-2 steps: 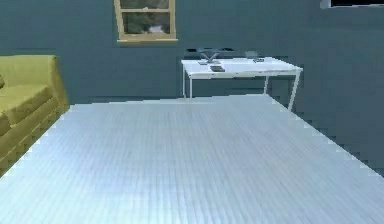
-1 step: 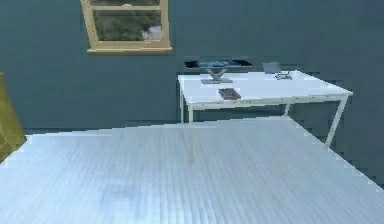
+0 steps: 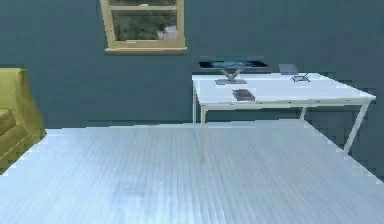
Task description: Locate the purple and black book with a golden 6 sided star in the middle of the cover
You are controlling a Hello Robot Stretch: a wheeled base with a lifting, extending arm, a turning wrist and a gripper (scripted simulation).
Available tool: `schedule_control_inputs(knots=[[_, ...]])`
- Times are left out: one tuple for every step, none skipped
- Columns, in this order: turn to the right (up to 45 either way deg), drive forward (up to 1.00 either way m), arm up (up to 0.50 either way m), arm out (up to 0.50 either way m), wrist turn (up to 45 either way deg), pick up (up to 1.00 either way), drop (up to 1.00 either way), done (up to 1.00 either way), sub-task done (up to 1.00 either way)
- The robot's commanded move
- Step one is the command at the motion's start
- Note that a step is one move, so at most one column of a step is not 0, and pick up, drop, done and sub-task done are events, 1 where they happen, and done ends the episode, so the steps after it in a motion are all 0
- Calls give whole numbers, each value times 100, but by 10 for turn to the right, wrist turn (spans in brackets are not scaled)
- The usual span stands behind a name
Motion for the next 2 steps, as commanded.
schedule_control_inputs(knots=[[0,100,0,0,0,0,0,0,0],[300,0,0,0,0,0,0,0,0]])
